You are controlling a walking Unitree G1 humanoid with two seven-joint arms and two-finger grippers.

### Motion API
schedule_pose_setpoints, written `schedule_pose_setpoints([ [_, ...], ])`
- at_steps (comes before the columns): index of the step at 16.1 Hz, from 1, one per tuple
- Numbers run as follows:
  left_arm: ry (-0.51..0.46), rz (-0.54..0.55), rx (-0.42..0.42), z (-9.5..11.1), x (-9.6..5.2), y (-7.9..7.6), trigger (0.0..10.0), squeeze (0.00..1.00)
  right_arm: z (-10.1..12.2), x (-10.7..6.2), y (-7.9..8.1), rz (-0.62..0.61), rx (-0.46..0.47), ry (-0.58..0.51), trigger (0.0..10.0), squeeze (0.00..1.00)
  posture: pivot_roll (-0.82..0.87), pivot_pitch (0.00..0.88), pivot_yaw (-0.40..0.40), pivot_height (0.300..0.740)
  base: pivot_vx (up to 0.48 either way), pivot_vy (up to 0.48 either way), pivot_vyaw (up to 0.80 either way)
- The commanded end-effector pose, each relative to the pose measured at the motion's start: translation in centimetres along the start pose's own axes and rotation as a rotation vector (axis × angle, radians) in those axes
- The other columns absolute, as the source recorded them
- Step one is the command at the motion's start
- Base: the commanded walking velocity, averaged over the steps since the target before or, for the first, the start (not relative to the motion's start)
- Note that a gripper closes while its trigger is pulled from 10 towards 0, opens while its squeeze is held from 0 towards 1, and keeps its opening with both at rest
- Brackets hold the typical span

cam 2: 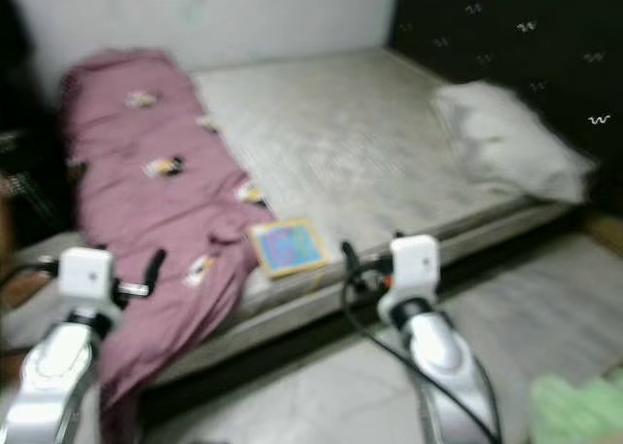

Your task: Clean up the room

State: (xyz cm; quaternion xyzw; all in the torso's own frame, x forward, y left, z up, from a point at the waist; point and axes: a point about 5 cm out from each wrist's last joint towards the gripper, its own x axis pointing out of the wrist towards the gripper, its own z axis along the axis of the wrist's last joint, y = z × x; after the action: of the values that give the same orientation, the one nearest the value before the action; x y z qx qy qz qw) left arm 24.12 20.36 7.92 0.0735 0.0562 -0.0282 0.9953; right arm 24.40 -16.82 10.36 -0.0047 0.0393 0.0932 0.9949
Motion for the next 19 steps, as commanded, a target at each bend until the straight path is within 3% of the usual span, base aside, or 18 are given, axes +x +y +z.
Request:
schedule_pose_setpoints([
  [1,-0.001,0.013,0.014,0.12,0.08,0.50,10.0,0.00,0.21,0.23,0.06,-0.003,0.006,-0.011,10.0,0.00,-0.04,0.000,-0.059,0.740,0.000,0.000,0.79],
  [4,-0.010,-0.011,0.002,0.22,0.07,0.39,10.0,0.00,0.20,0.21,0.01,-0.017,0.011,-0.015,10.0,0.00,-0.04,0.000,-0.057,0.740,0.000,0.000,0.71],
  [19,-0.025,-0.045,-0.014,0.41,0.05,0.26,10.0,0.00,0.21,0.44,-0.13,-0.036,0.008,-0.017,10.0,0.00,-0.04,0.000,-0.057,0.740,0.253,0.000,0.00],
])
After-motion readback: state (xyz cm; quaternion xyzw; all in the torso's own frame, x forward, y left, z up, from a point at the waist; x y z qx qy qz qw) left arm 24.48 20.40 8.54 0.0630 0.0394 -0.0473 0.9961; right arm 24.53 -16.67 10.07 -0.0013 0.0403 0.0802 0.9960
